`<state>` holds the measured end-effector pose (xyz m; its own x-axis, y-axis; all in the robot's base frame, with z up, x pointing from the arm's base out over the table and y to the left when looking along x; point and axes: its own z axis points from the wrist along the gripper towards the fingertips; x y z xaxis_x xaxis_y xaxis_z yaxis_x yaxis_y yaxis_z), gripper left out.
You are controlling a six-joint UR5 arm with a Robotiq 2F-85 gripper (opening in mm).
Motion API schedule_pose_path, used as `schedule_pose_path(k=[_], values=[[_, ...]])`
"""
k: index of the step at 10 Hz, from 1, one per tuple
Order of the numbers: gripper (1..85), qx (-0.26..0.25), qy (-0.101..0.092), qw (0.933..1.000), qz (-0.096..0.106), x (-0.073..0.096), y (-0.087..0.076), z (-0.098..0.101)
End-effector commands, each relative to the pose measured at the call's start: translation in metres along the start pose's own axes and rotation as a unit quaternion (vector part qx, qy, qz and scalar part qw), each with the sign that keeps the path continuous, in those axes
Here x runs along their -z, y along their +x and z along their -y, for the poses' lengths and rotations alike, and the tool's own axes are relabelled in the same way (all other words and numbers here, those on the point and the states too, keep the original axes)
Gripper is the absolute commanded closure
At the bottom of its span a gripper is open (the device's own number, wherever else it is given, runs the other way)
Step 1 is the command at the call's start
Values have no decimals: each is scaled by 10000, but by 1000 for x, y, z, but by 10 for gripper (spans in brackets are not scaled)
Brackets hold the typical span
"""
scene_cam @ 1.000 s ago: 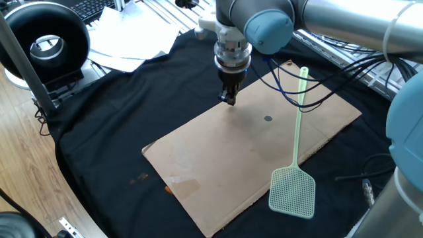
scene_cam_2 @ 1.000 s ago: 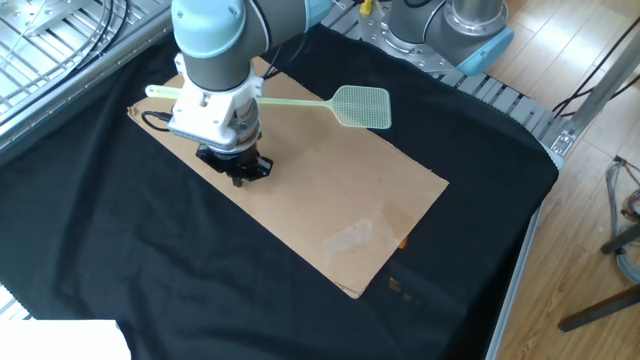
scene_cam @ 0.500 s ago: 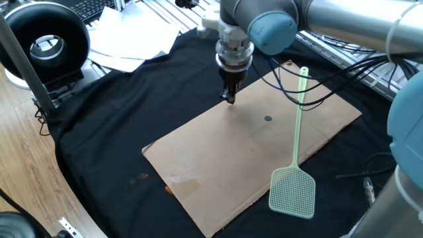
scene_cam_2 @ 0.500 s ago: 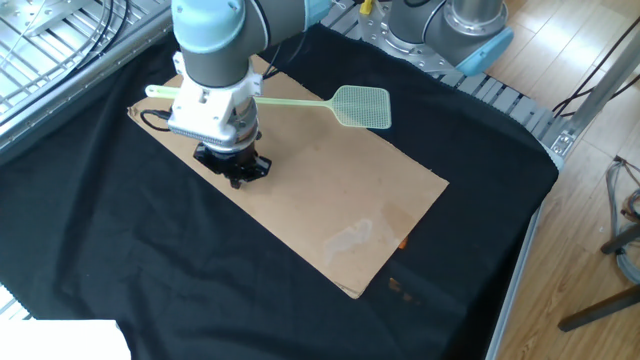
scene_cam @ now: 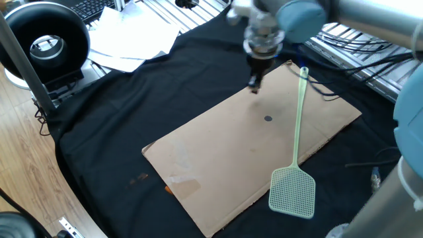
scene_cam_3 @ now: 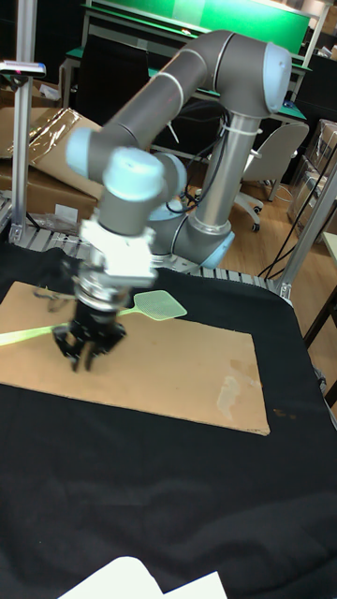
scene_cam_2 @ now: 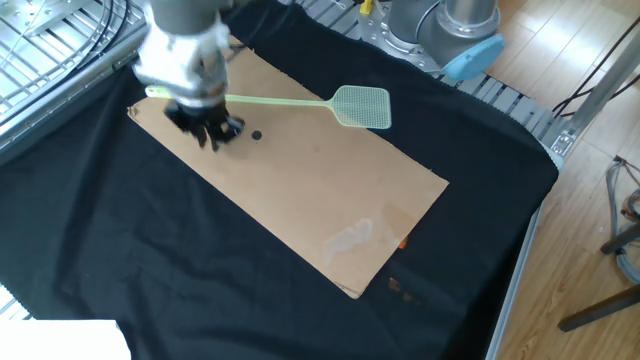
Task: Swat with a flyswatter
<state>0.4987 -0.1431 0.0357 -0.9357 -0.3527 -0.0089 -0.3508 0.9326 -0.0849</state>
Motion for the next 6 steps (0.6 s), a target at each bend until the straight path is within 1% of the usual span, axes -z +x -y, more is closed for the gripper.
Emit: schedule_pose_path(k=[1, 2, 3, 4, 5, 6], values=[[573, -549, -57, 9984, 158, 2, 46, 34], [560, -664, -50, 9976, 212, 2, 58, 43], [557, -811, -68, 9965, 216, 2, 71, 51], [557, -969, -172, 9949, 228, 4, 83, 54], [513, -1229, -337, 9914, 280, 8, 85, 52], [513, -1396, -304, 9893, 306, 10, 87, 59]])
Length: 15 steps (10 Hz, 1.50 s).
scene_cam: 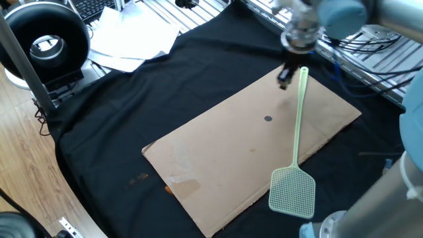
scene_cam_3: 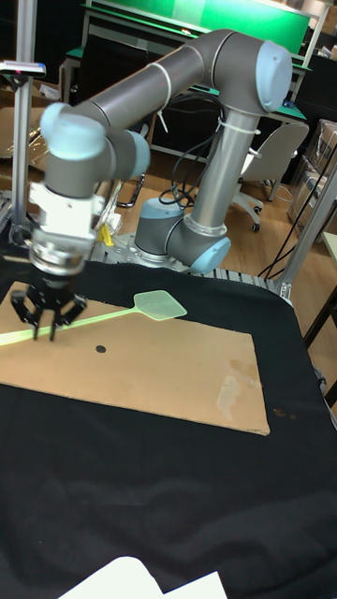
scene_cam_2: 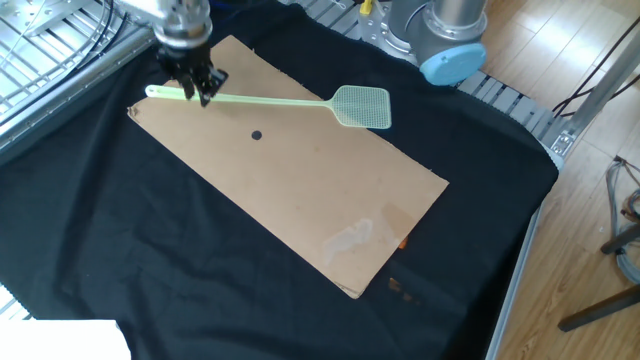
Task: Swat with a flyswatter
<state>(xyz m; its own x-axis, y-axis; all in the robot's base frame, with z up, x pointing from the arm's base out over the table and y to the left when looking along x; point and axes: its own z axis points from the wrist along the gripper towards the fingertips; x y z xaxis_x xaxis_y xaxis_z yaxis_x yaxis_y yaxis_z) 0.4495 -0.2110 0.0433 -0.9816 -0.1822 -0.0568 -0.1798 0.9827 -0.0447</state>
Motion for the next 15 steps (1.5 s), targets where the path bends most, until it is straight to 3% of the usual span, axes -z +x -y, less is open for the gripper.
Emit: schedule_pose_path(k=[1, 3, 4, 5, 7, 8, 9, 10, 11, 12, 13, 14, 15], values=[[513, -631, -187, 9976, 213, 8, 11, 14], [470, -957, -480, 9937, 343, 6, -6, -3], [453, -1121, -575, 9905, 551, 4, -19, -6], [400, -1236, -428, 9865, 988, 2, -40, -2], [387, -1466, -752, 9830, 810, 2, -30, -14], [383, -1482, -933, 9811, 817, 0, -31, -19], [393, -1649, -834, 9794, 814, -4, -30, -9], [463, -2711, -905, 9541, 897, -2, -33, -5], [463, -2725, -651, 9559, 879, -6, -26, 8], [467, -2919, -419, 9529, 710, -9, -14, 18], [433, -3053, -391, 9488, 710, -12, -11, 21], [433, -2915, -441, 9534, 639, -15, -7, 17], [433, -2893, -499, 9533, 702, -17, -11, 15]])
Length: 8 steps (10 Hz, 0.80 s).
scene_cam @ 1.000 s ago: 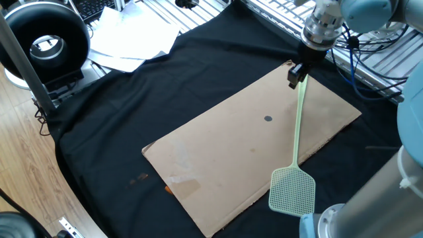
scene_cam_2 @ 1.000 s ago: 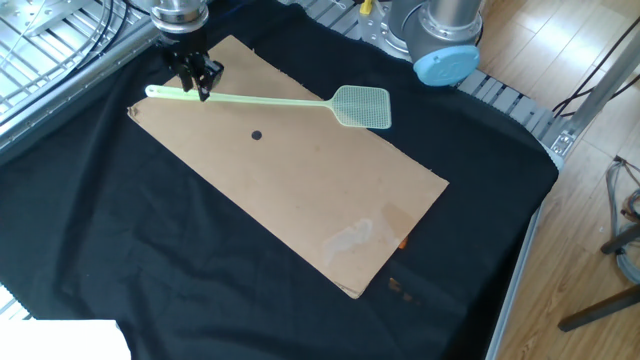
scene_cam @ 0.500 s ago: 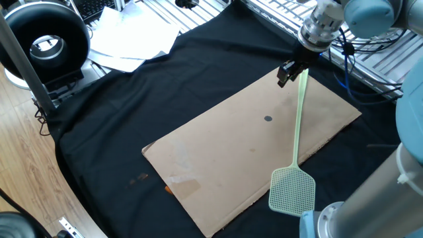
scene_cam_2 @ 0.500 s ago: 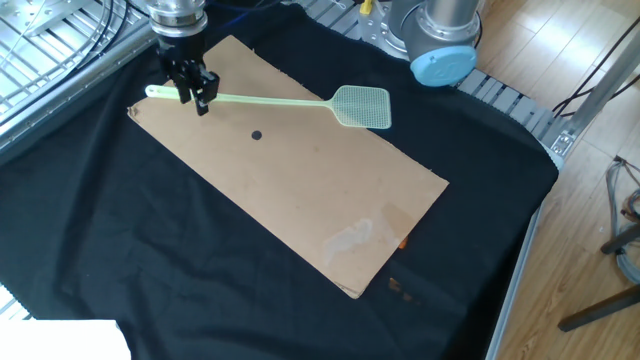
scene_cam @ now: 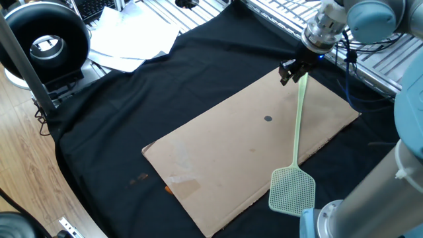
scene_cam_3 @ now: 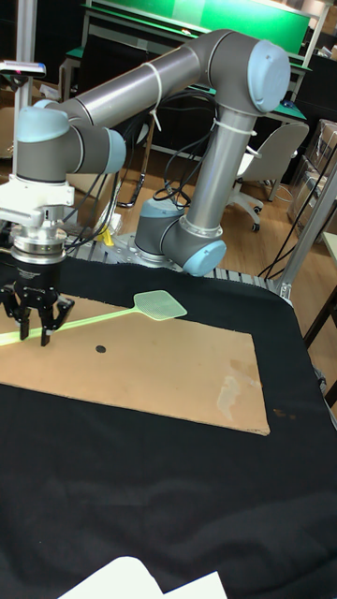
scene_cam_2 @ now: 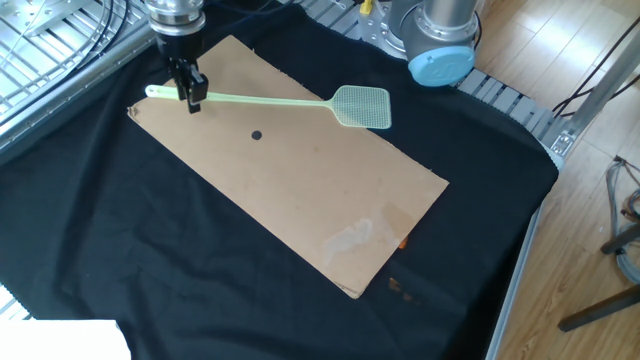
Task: Swat with a flyswatter
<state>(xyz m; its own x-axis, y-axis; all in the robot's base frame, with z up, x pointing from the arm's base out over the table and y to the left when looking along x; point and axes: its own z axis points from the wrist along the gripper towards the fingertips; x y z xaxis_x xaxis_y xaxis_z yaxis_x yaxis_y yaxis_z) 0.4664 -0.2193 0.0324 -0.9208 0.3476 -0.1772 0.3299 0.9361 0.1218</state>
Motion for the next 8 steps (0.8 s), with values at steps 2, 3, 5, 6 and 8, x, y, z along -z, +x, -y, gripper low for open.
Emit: schedule_pose_path(k=[2, 3, 5, 6, 8], values=[[427, 134, 341, 9991, -215, -4, 16, 25], [290, 223, 310, 9991, -205, -3, 15, 23], [290, 81, 266, 9995, -159, -4, 13, 20], [313, -166, 215, 9995, -155, -2, 13, 16], [353, -610, 162, 9978, -192, -1, 16, 12]])
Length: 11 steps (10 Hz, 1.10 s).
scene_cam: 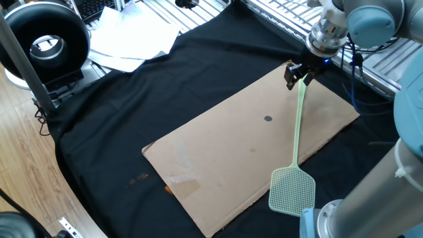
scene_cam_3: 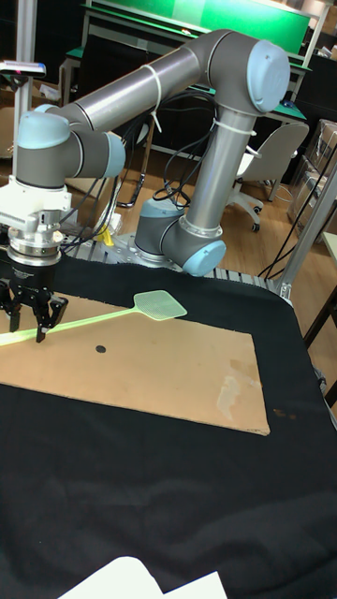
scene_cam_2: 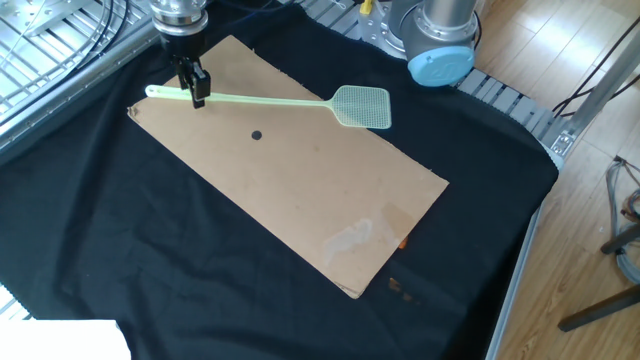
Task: Swat with a flyswatter
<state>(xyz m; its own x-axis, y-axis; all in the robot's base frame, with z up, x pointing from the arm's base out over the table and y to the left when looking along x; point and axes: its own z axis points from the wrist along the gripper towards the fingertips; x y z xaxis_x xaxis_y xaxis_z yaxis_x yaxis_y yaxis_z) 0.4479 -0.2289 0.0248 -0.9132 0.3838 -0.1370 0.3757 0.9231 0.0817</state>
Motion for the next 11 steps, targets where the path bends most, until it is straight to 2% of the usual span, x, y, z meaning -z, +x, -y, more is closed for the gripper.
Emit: schedule_pose_path(k=[1, 3, 5, 6, 7, 8, 9, 10, 11], values=[[390, -562, -68, 9984, -82, 4, 5, -4], [413, -781, -125, 9969, -34, 7, 2, -7], [413, -765, -54, 9970, 45, 6, -3, 0], [410, -783, -204, 9967, 107, 5, -6, -7], [407, -779, -221, 9965, 192, 1, -12, -8], [403, -757, -76, 9970, 171, -1, -11, 0], [403, -758, -31, 9971, 82, 1, -6, 3], [407, -758, 76, 9970, -96, 2, 3, 8], [407, -761, 97, 9969, -171, 2, 7, 9]])
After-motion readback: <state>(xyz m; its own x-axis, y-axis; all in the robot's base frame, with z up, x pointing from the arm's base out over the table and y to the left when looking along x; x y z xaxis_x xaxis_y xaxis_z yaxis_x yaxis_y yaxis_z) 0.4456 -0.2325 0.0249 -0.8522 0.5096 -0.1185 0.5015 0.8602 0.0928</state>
